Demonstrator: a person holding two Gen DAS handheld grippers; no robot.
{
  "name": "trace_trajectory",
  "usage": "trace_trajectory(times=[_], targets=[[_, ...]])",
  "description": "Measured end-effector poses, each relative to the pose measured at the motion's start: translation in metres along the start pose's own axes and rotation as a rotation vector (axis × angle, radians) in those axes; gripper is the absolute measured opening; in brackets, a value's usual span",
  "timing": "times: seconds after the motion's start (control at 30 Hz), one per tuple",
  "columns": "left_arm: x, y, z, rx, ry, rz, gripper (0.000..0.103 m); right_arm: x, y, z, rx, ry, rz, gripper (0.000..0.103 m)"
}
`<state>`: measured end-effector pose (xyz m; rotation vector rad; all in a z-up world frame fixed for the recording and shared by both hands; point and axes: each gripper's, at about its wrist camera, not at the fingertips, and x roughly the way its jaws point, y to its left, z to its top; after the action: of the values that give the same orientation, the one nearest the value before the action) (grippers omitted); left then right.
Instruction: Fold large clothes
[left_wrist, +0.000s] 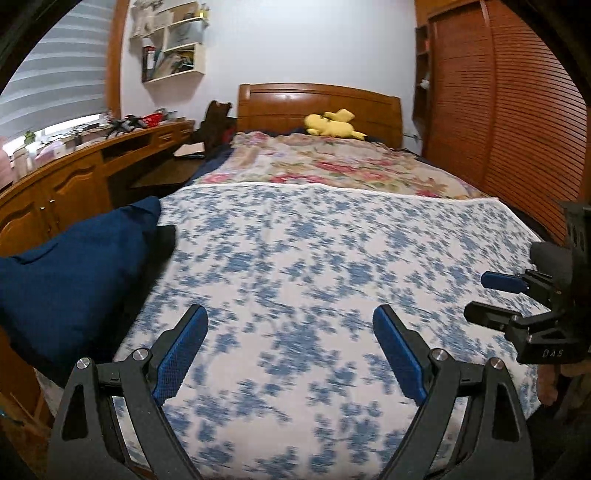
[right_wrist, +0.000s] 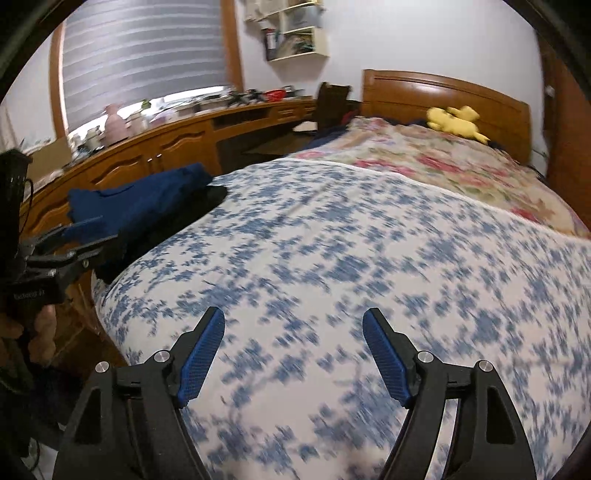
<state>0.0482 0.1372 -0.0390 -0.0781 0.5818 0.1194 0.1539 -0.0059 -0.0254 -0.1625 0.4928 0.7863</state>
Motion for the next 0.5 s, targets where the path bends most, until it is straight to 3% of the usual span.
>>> trace_trajectory(times=[0.3, 0.5], targets=[[-0.008, -0.062, -0.026, 0.057, 0.027, -0.052, 0.091, -0.053, -0.021, -0.039, 0.109, -0.026, -0.091, 0.079], [-0.012, -0.098, -0.026, 0.06, 0.036, -0.114, 0.091, -0.096, -0.03, -0.057, 0.165, -0.06, -0.146, 0.079]])
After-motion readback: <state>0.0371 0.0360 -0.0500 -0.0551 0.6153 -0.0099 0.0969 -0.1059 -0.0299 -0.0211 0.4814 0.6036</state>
